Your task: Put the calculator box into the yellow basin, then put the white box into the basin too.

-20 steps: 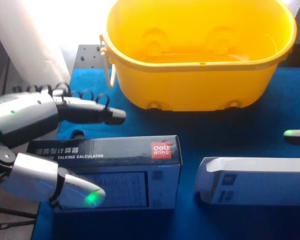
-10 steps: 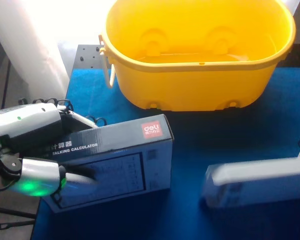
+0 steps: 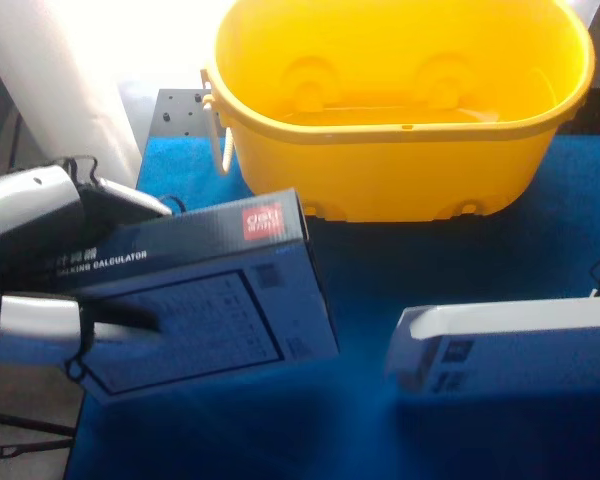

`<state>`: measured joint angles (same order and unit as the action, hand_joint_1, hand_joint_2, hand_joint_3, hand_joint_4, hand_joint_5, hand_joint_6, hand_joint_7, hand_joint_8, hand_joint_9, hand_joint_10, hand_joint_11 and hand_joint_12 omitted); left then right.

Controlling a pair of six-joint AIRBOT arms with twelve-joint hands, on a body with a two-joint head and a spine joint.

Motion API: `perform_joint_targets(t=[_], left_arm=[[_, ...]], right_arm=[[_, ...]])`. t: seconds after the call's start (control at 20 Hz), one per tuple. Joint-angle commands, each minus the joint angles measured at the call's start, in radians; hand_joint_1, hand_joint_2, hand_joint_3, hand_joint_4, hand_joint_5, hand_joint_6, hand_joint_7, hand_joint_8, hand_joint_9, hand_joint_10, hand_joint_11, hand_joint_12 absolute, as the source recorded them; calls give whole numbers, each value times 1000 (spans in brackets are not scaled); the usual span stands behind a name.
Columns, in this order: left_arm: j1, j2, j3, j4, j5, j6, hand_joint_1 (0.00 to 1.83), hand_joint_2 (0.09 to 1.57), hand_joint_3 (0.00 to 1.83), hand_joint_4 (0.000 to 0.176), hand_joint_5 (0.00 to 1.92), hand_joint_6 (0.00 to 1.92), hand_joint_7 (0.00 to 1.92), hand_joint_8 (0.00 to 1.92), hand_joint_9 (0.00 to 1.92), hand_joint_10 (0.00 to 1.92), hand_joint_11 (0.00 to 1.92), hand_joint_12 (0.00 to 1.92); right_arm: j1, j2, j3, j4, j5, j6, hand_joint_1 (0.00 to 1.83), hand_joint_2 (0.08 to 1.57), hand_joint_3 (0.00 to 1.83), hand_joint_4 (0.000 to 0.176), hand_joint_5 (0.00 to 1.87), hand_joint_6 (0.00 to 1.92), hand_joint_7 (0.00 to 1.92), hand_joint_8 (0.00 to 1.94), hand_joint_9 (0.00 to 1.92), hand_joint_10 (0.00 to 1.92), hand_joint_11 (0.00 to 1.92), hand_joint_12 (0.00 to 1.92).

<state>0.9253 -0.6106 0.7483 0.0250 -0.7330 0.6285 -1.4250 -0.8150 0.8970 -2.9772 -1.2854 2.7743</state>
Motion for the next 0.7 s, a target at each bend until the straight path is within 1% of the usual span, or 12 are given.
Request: perform_joint_targets(t=[0.0,0.1,0.15,0.2,0.25,0.3,0.35,0.4,0.5,0.6,0.65], left_arm=[[-3,18,-11,-5,-172,-11,1360,1150,1,0,848,1112,847,1120,916,1268,774,1282],[-3,41,-29,-6,-229,-11,1360,1159,1,0,808,1127,823,1156,931,1280,830,1288],[-3,47,-33,-6,-247,-11,1361,1159,0,0,804,1116,830,1135,938,1291,856,1305],[-3,54,-40,-6,-274,-11,1364,1151,0,0,812,1104,853,1088,956,1269,886,1292],[-3,63,-48,-5,-305,-11,1367,1126,0,0,852,990,942,992,1012,1240,942,1334],[-3,66,-51,-5,-324,-10,1365,1149,0,0,776,1085,938,995,941,1332,914,1418],[-4,67,-52,-5,-343,-6,1358,1168,3,0,725,1188,918,1026,885,1398,842,1488],[-12,66,-47,-8,-358,9,1356,1167,0,0,730,1224,931,1005,872,1378,795,1496],[-59,44,-21,-12,-380,23,1358,1158,0,0,755,1259,948,947,875,1328,776,1477],[-135,22,3,13,-369,31,1362,1160,0,0,781,1132,908,1060,880,1367,799,1492],[-181,9,15,31,-347,42,1358,1180,2,0,750,1080,875,1172,838,1451,809,1532]], right_arm=[[11,3,-5,-26,-141,15,1377,1114,0,0,919,1071,958,942,949,1194,845,1314],[11,6,-9,-28,-147,15,1379,1107,0,0,940,1022,964,938,970,1179,874,1327],[11,6,-9,-28,-147,15,1379,1105,0,0,939,1021,969,934,972,1172,875,1328],[11,7,-10,-28,-147,15,1379,1105,0,0,941,1031,973,927,965,1168,853,1318],[11,9,-11,-28,-149,15,1379,1106,0,0,932,1031,970,940,968,1171,869,1311],[12,11,-13,-28,-150,15,1379,1106,0,0,935,1040,967,940,965,1168,871,1310],[12,11,-13,-27,-150,15,1378,1106,0,0,934,1056,968,934,963,1161,867,1307],[17,8,-14,-27,-150,15,1378,1107,1,0,920,1074,975,920,968,1159,869,1307],[23,6,-13,-24,-150,14,1383,1093,0,0,932,1029,1027,845,999,1124,899,1274],[23,6,-12,-19,-150,14,1384,1091,0,0,961,1003,1024,848,976,1148,864,1307],[23,6,-10,-16,-150,14,1381,1098,2,0,952,1045,1003,855,960,1168,852,1326]])
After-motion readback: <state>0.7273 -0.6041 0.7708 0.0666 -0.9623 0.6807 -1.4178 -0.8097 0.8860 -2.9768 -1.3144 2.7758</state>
